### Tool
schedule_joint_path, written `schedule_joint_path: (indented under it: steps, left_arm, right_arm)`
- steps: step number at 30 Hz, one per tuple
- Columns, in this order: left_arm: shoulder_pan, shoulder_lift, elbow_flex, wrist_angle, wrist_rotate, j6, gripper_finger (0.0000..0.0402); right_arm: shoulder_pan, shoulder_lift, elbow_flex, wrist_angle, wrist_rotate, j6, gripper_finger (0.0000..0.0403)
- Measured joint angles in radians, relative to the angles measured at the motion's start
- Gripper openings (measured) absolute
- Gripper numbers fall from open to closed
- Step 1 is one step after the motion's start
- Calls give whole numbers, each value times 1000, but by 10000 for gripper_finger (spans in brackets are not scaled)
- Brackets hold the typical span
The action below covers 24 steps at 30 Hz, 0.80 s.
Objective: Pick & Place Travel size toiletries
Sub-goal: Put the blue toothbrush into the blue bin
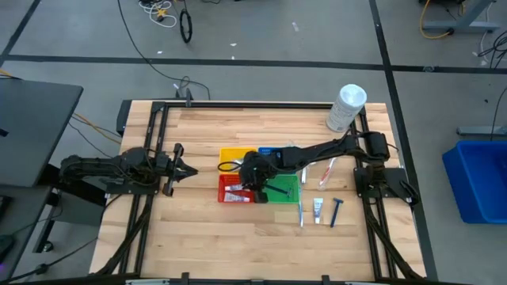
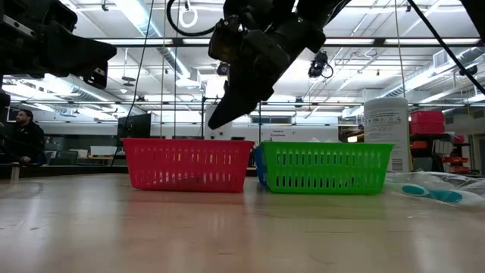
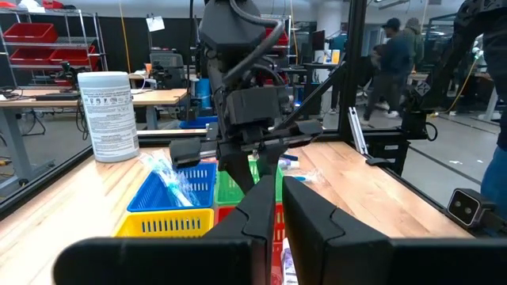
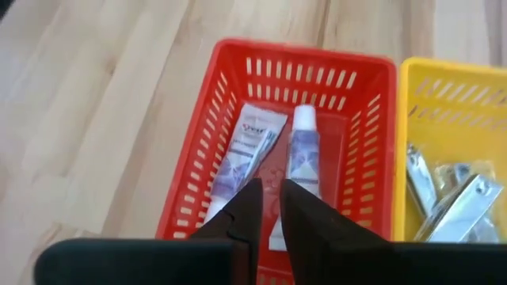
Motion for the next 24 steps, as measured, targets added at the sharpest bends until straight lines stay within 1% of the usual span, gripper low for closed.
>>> schedule_joint_path:
  steps: [11, 24]
  left_arm:
    - [0, 0, 0, 0, 0, 0, 32]
    - [0, 0, 0, 0, 0, 0, 32]
  right_arm:
    - [-1, -42, -3, -2, 0, -18, 38]
    - [-1, -145, -3, -5, 0, -19, 28]
